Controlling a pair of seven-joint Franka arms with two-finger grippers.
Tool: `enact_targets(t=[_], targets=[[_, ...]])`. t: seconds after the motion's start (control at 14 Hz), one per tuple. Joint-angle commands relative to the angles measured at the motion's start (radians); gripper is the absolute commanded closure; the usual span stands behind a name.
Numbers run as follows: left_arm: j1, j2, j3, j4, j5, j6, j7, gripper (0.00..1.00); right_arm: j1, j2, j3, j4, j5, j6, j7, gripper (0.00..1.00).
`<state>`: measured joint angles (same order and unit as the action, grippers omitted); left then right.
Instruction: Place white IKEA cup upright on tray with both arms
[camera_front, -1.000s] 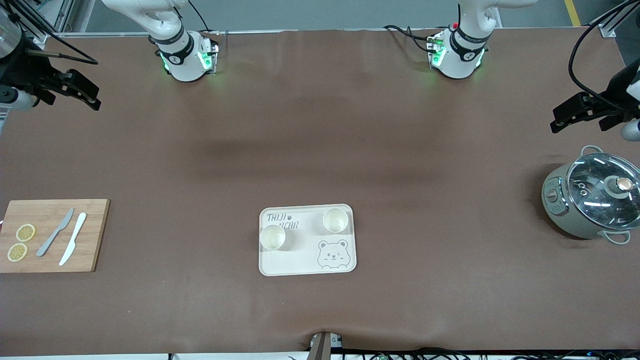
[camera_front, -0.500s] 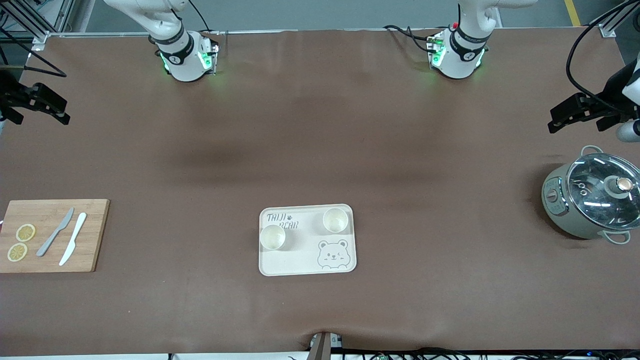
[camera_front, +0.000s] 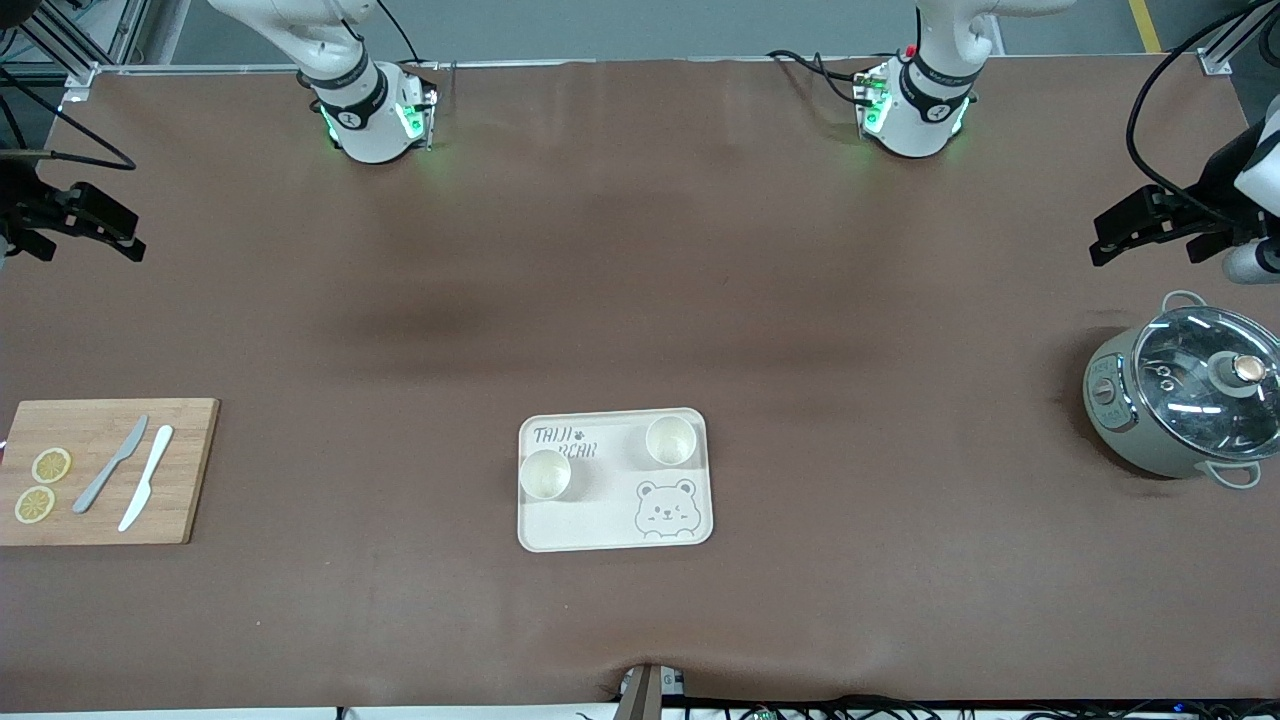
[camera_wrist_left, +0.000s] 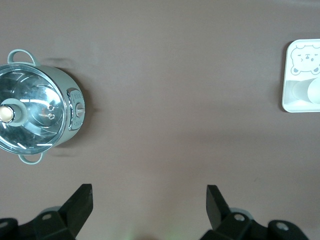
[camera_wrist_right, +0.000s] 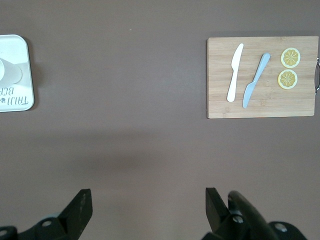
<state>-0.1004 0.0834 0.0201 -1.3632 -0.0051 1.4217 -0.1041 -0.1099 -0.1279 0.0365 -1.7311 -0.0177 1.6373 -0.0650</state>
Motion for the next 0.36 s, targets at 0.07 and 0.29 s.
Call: enact_targets(t=[0.07,0.29], targets=[[0.008,-0.011,-0.006,-0.008,0.008,-0.001,0.018,0.0,-0.022,0.008,0.014,0.019,0.016,-0.005,-0.002,0.0],[0.005,-0.011,-0.008,-0.008,0.008,0.002,0.017,0.0,-0.02,0.017,0.014,0.019,0.016,-0.005,-0.002,0.0]])
